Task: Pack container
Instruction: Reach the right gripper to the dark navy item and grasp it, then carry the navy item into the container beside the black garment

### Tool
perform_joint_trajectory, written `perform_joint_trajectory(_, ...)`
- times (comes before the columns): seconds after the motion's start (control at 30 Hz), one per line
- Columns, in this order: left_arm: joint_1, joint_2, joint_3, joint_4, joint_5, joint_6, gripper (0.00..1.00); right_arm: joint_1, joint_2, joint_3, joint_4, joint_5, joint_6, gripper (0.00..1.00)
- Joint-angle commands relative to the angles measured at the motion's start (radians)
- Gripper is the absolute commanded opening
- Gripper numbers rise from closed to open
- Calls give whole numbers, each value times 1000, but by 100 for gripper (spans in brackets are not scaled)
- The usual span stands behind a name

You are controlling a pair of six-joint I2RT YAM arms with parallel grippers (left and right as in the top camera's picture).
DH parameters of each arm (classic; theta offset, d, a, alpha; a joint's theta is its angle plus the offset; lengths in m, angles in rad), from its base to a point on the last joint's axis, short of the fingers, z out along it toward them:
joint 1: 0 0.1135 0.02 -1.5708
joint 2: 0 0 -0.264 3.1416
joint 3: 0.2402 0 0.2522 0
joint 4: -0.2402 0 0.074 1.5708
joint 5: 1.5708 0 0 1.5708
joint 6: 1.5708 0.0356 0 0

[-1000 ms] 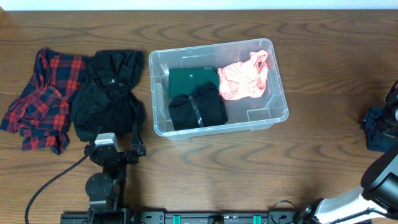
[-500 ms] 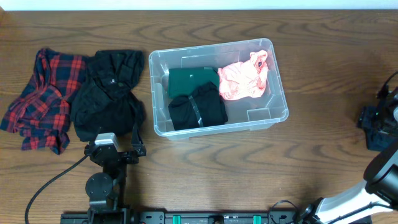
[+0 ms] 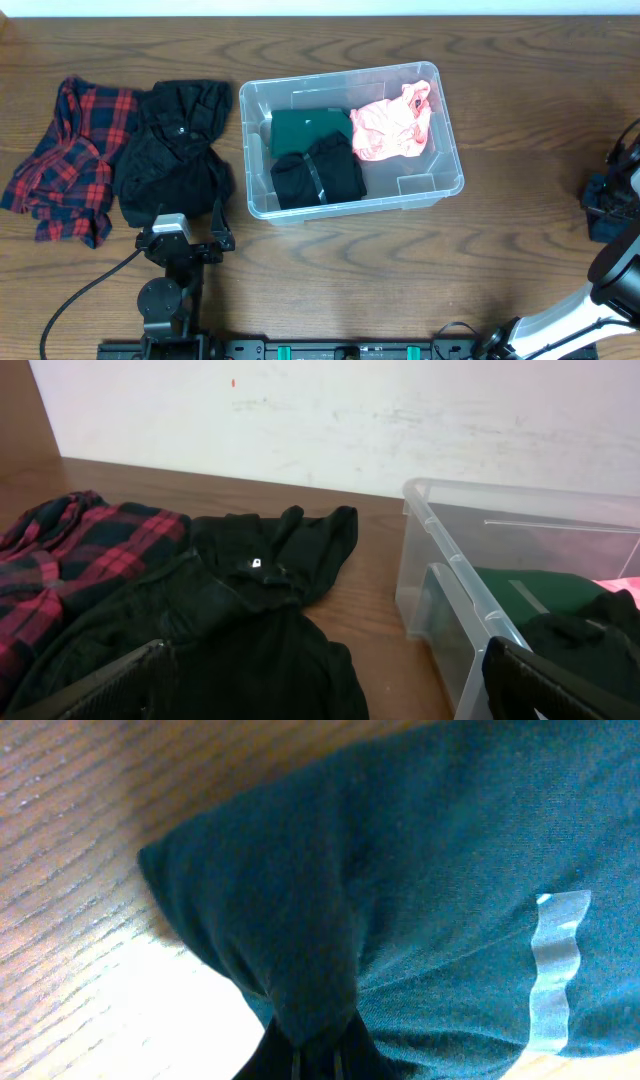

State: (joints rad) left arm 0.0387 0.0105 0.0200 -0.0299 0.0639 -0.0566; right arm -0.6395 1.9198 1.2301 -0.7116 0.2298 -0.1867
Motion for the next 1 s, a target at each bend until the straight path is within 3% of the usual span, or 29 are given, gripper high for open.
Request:
perform_joint_trajectory(0.0, 4, -5, -16, -36, 6, -12, 98, 20, 7, 25, -43, -41, 101, 1)
perform_joint_trajectory(0.23, 4, -5, -16, -36, 6, -12, 98, 124, -8, 172, -176, -209, 173, 1)
perform_joint_trajectory(0.57, 4, -5, -16, -36, 6, -12, 98, 305, -40, 516, -425, -438, 171, 1)
perform_joint_trajectory(0.97, 4, -5, -16, -36, 6, -12, 98, 478, -180, 793, -512, -478, 171, 1)
